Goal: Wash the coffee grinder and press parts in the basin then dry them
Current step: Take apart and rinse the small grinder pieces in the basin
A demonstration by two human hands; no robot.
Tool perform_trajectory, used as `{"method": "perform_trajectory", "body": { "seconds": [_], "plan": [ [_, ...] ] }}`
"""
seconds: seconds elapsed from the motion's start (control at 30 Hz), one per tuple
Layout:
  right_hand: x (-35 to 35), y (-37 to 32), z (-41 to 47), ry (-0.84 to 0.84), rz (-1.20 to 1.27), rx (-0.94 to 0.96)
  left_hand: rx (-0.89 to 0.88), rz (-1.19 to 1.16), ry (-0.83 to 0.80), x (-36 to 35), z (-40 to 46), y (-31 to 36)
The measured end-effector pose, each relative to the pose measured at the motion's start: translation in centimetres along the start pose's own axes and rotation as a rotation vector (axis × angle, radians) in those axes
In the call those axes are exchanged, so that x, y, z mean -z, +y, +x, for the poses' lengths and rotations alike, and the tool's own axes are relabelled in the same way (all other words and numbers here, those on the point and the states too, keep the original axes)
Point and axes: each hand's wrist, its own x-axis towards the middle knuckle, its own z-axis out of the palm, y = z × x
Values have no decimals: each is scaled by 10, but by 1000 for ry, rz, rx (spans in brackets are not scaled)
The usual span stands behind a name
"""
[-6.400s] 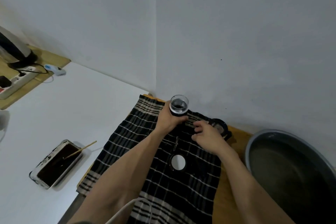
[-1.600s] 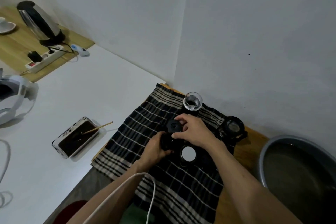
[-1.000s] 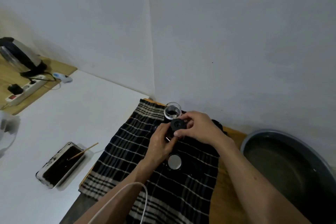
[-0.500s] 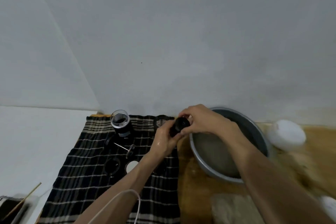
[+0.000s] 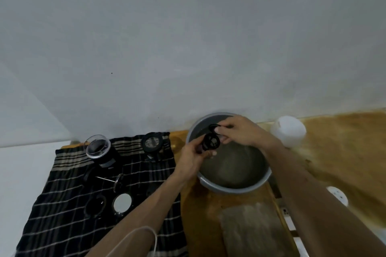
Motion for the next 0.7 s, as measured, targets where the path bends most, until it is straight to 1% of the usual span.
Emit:
{"method": "perform_trajectory", "body": {
  "seconds": [0.03, 0.1, 0.17, 0.23, 0.27, 0.3, 0.33, 0.4, 0.47, 0.6, 0.7],
  "plan": [
    [1, 7, -1, 28, 121, -18, 47, -70, -34, -2, 4, 1],
    [-2, 16, -4, 108, 331, -47, 117, -122, -44, -4, 10, 2],
    [-7, 24, -3, 187, 514, -106, 183, -310, -50, -4, 16, 3],
    [-15, 33, 1, 249, 605, -176, 219, -566, -110, -5, 21, 5],
    [-18, 38, 3, 269, 632, -212, 243, -658, -118, -7, 25, 6],
    [-21, 42, 5, 284, 664, -240, 282, -693, -92, -9, 29, 7],
    [-24, 44, 7, 294, 693, -263, 327, -669, -42, -12, 33, 8],
    [-29, 49, 13, 319, 727, -317, 425, -530, 70, -17, 45, -1],
    [-37, 59, 20, 355, 748, -413, 496, -460, 172, -23, 57, -11],
    [-53, 84, 17, 373, 747, -647, 596, -487, 363, -36, 79, -29],
    [-57, 98, 8, 394, 739, -827, 672, -519, 401, -41, 88, -41]
  ]
}}
